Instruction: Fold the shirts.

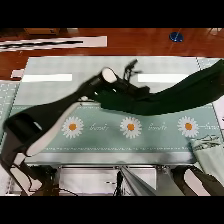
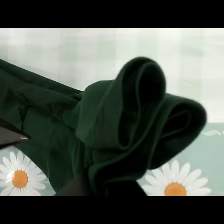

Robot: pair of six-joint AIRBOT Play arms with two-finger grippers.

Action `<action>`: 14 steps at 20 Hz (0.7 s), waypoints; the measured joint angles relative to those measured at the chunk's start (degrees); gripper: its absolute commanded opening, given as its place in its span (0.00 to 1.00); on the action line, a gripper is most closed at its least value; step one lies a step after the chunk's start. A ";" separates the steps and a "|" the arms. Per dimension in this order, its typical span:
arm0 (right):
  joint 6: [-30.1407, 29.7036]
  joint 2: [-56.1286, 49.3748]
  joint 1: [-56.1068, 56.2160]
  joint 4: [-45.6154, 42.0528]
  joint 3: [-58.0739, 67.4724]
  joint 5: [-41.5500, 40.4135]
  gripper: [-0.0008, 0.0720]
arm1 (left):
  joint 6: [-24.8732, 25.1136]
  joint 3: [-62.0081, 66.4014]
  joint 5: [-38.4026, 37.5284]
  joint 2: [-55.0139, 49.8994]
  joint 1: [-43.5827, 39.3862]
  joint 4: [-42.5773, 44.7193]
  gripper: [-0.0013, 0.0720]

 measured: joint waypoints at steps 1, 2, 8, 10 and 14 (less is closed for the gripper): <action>0.26 0.72 0.00 -0.35 0.00 0.87 0.05 | 0.17 0.02 0.94 -1.05 -1.16 -1.16 0.05; 0.59 1.42 0.00 -0.55 0.00 1.66 0.05 | 0.33 0.00 1.90 -2.12 -2.27 -2.14 0.05; 1.75 5.09 0.00 -1.14 0.00 5.14 0.05 | 0.94 0.33 5.62 -7.26 -6.95 -9.53 0.05; 1.92 6.14 0.00 -1.25 0.00 5.66 0.05 | 1.42 1.70 6.43 -8.90 -8.22 -12.04 0.05; 2.12 7.06 0.00 -1.95 0.00 6.05 0.05 | 1.66 6.86 7.04 -11.91 -10.08 -15.13 0.05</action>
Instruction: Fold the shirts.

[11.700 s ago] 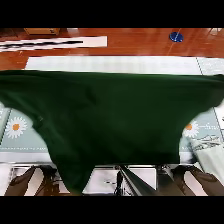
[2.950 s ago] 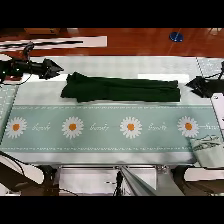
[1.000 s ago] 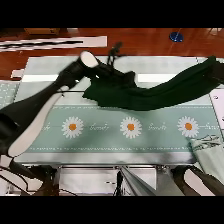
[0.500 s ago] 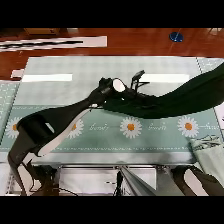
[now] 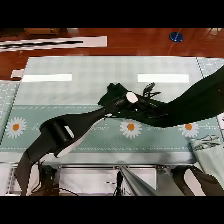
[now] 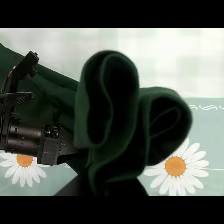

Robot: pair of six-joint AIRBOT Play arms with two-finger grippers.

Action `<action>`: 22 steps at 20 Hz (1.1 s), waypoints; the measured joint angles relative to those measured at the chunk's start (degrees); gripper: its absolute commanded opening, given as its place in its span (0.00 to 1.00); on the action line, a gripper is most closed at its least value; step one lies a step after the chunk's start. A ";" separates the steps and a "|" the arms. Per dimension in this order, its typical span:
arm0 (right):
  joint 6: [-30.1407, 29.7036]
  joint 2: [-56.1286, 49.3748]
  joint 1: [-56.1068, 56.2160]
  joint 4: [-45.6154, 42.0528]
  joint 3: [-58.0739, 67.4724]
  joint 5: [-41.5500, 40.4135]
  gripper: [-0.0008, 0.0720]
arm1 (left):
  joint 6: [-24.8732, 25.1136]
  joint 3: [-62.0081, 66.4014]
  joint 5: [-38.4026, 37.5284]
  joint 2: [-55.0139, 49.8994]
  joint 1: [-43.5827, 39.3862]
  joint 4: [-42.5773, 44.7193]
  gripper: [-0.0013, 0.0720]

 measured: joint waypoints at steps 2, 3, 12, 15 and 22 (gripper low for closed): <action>0.04 0.17 0.00 -0.72 0.00 0.00 0.05 | 0.15 1.51 -0.79 -0.33 0.81 -0.57 0.05; 0.11 0.24 0.00 -1.14 0.00 -0.04 0.05 | 0.42 1.99 -1.75 -0.20 1.92 -0.76 0.05; 2.38 0.28 0.09 0.11 -7.08 -7.34 0.05 | 3.34 3.13 -25.07 17.84 22.80 14.62 0.05; 3.30 0.31 2.10 2.16 -12.57 -11.98 0.05 | 3.48 3.15 -29.16 26.60 30.80 17.81 0.05; 9.66 -5.46 17.97 3.76 -20.20 -30.40 0.05 | 3.58 3.15 -37.16 41.33 45.64 19.87 0.05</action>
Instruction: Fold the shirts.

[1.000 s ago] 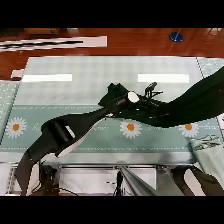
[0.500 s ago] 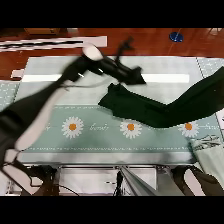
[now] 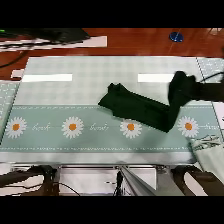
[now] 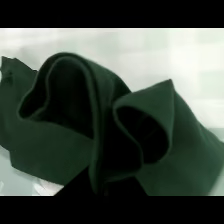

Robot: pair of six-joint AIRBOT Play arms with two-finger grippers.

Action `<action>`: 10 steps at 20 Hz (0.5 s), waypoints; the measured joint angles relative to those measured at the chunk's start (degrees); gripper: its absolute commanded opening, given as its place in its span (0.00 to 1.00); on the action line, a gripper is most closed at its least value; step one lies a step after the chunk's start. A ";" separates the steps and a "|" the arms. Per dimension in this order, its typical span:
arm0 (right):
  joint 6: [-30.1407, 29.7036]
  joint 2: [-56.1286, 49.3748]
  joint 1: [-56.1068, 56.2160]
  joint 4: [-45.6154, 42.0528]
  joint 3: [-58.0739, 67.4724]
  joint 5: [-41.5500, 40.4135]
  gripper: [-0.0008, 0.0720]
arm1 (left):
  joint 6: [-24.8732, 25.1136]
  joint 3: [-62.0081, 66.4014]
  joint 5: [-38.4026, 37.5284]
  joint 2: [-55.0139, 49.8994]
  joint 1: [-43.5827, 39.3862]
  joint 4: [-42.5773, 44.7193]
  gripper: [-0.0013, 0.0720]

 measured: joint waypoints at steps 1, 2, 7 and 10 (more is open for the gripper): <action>1.27 -2.23 3.23 0.22 -0.33 -3.76 0.05 | 0.00 0.02 -0.81 1.16 0.92 0.04 0.05; 2.40 -4.33 6.16 0.26 -0.57 -7.19 0.05 | 0.00 0.00 -1.90 2.19 1.60 0.33 0.05; 7.10 -16.72 19.78 5.33 -0.98 -25.66 0.05 | 0.00 0.02 -5.97 4.76 2.38 0.39 0.05; 7.96 -22.69 26.05 9.55 -1.09 -33.46 0.05 | 0.00 0.00 -7.21 5.22 2.27 0.44 0.05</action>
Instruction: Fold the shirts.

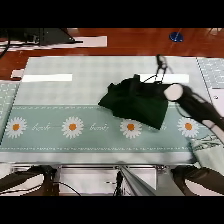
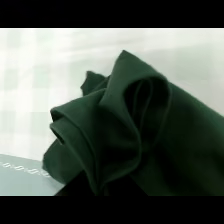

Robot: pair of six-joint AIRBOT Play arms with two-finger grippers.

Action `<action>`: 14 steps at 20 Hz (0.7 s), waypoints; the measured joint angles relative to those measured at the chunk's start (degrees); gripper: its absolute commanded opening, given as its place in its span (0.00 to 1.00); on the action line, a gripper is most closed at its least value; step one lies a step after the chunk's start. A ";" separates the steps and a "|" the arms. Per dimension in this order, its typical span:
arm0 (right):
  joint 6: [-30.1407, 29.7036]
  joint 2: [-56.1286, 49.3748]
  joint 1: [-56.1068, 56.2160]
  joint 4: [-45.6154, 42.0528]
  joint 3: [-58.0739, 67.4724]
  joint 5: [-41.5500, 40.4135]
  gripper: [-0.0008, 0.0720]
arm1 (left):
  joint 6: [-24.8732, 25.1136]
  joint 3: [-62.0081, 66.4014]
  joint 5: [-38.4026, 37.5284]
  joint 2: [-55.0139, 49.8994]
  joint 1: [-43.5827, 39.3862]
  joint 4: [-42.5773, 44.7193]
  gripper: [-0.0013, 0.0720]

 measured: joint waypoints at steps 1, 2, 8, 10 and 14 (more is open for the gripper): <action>0.20 -1.53 1.84 1.11 0.00 -2.23 0.05 | 0.00 0.00 -0.26 0.07 -0.11 0.00 0.05; 0.35 -2.64 3.41 1.90 0.02 -4.35 0.09 | 0.07 0.00 -0.52 0.13 -0.28 -0.02 0.05; 0.63 -5.35 8.83 4.79 1.01 -14.43 0.68 | 0.57 -0.28 -1.27 0.24 -2.45 0.02 0.05; 0.24 -4.52 9.11 4.87 1.92 -15.93 0.68 | 0.70 -1.18 -1.31 0.24 -3.06 0.63 0.05; -0.74 1.25 5.95 1.75 2.84 -14.93 0.68 | 0.85 -4.42 -1.31 0.24 -3.50 4.76 0.06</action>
